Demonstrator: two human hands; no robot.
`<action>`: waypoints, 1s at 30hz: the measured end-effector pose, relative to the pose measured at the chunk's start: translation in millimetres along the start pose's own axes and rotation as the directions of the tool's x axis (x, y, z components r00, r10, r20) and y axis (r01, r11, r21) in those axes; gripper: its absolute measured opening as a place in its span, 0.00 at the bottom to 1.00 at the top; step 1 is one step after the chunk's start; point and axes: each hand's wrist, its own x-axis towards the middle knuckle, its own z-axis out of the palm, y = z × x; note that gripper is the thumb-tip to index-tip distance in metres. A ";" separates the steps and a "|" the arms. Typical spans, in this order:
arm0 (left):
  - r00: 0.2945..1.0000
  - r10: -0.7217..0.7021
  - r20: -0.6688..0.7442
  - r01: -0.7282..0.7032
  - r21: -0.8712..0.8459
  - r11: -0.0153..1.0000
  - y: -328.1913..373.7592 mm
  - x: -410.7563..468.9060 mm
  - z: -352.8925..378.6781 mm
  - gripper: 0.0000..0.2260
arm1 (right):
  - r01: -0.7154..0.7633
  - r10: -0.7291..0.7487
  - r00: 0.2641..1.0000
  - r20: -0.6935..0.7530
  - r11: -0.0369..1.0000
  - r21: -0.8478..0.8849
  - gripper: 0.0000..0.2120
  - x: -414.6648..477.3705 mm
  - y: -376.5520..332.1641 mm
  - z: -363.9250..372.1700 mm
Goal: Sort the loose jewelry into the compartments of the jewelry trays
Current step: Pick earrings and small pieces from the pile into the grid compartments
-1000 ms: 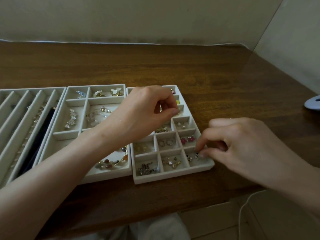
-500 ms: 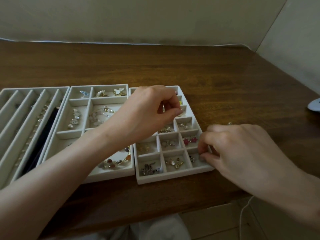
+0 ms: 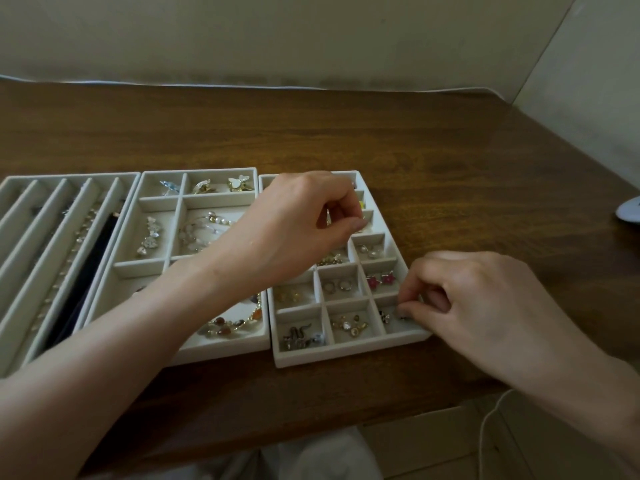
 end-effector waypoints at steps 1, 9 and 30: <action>1.000 -0.001 0.002 0.001 -0.002 1.000 0.0 0.0 -0.1 0.04 | 0.007 -0.008 1.000 -0.016 1.000 -0.012 0.10 -0.9 0.2 1.5; 1.000 -0.011 0.005 0.011 -0.005 1.000 -0.8 -0.2 -1.3 0.02 | 0.083 -0.074 0.993 -0.091 0.992 0.096 0.03 0.4 1.7 -5.1; 0.999 -0.044 0.032 0.045 -0.046 0.998 1.7 -0.4 -6.2 0.04 | 0.125 -0.120 0.992 -0.043 0.982 0.140 0.05 10.2 -17.1 9.3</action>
